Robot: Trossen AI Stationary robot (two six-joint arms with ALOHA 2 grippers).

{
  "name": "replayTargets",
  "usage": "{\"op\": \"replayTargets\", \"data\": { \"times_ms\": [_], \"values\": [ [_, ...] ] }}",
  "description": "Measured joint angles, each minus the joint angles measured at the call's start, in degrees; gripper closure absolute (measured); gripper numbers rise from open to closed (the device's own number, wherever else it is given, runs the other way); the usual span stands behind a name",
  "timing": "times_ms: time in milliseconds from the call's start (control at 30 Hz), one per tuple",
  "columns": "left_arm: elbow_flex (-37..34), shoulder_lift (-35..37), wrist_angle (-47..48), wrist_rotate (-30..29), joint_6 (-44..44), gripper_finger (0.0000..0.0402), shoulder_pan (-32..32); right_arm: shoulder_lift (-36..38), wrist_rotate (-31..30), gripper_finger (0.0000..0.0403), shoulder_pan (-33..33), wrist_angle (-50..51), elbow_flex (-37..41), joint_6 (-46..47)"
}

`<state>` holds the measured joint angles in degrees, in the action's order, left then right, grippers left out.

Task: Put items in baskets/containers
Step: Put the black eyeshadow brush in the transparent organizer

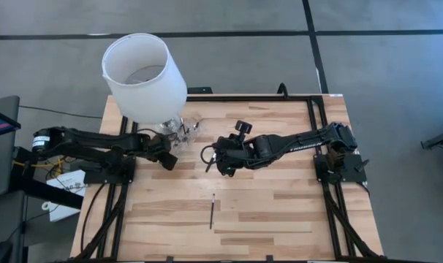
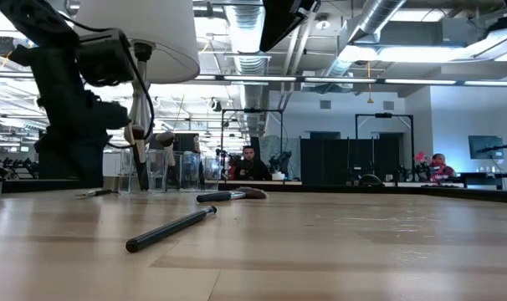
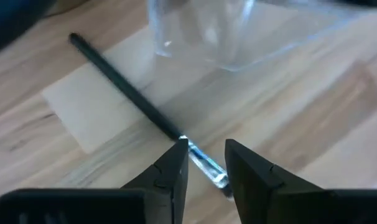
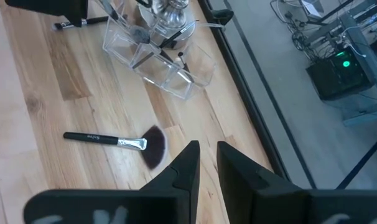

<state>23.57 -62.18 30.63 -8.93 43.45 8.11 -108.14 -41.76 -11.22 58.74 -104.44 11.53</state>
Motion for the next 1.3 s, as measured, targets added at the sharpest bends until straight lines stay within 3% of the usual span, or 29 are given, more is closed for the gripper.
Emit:
{"op": "replayTargets", "data": {
  "times_ms": [267, 533, 800, 1067, 1167, 1300],
  "values": [
    [0.0, -2.9, 0.1, -5.5, 3.5, 0.0299, -1.3, 0.0, 1.4, 0.0356, 0.0, -0.5, 0.0, 0.0],
    [0.0, -3.4, -0.7, -6.3, 5.2, 0.0299, -1.3, 0.0, 1.5, 0.0356, 0.0, -0.6, 0.0, 0.0],
    [-0.1, -10.1, -2.4, -7.7, 6.6, 0.0316, -2.0, 0.0, 1.5, 0.0356, 0.0, -0.6, 0.0, 0.0],
    [-1.0, -7.3, -2.3, -8.8, 10.3, 0.0384, -12.2, 0.0, 1.6, 0.0356, -2.4, -0.7, 0.0, 0.0],
    [-0.9, -6.1, -2.3, -4.5, 14.8, 0.0383, -17.0, 0.0, 1.6, 0.0356, -4.2, -0.9, 0.0, 0.0],
    [-1.0, -5.8, -2.3, -4.2, 19.4, 0.0376, -23.0, 0.0, 1.5, 0.0356, -5.9, -1.5, 0.4, 2.3]
  ]
}}
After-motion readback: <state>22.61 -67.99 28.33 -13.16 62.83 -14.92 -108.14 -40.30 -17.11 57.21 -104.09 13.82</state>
